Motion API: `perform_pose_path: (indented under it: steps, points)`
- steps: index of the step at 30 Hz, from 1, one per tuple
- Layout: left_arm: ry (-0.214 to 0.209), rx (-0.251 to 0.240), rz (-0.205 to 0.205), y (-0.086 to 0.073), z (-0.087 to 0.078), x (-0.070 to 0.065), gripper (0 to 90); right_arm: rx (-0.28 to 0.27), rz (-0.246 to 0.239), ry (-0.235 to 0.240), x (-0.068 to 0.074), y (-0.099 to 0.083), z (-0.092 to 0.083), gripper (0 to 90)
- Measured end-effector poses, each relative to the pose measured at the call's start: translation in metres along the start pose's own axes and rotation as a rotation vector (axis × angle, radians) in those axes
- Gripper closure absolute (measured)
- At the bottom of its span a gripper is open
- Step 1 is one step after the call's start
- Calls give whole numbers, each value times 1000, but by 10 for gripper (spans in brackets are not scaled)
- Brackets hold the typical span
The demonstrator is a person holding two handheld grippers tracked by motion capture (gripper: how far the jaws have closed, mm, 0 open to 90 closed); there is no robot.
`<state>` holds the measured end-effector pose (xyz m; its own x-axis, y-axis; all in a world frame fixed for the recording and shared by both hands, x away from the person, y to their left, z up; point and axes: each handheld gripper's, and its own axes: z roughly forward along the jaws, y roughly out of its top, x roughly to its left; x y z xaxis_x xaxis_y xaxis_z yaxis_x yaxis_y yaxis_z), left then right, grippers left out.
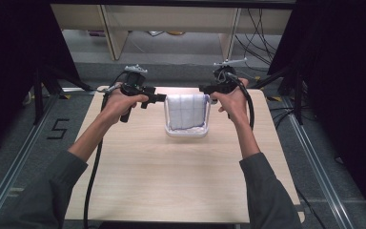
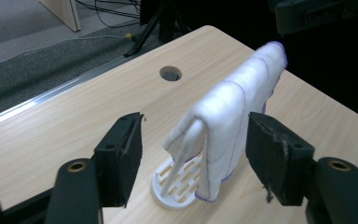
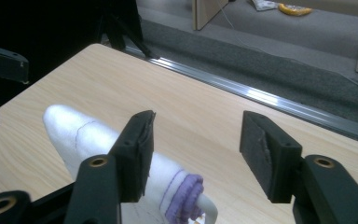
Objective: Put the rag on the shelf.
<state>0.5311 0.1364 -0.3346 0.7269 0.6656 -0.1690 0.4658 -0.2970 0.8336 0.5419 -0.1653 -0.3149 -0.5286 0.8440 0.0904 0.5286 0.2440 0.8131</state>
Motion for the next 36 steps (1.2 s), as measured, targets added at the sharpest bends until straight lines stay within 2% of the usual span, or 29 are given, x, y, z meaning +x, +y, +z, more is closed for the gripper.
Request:
perform_pose_path:
  steps: [4,5,7,10,11,14,17,22,24,34,36]
  points:
    - [-12,-2,4,-7,-4,-6,339,-3,-15,8,5,-5,-6,427]
    - [-14,-14,12,-11,-7,-9,338,-1,0,8,8,-6,-8,422]
    - [-34,-25,4,-17,-10,-11,336,-6,-17,18,9,-9,-11,416]
    - [-43,-27,3,-22,-12,-13,331,-13,-15,31,12,-13,-15,413]
    - [-46,-26,5,-28,-14,-16,329,-27,-34,44,13,-16,-18,411]
    - [-55,-28,2,-33,-16,-19,322,-33,-23,51,17,-21,-21,407]
    - [-56,-27,22,-44,-20,-27,313,-38,-29,75,23,-28,-26,404]
    - [-67,-22,32,-55,-24,-34,302,-38,-35,84,27,-37,-32,401]
    - [-78,-24,33,-63,-28,-39,298,-58,-34,98,29,-43,-35,397]
    - [-113,-45,37,-90,-46,-53,290,-79,-60,98,37,-68,-49,394]
    - [-118,-49,36,-95,-48,-56,288,-84,-43,102,40,-73,-49,392]
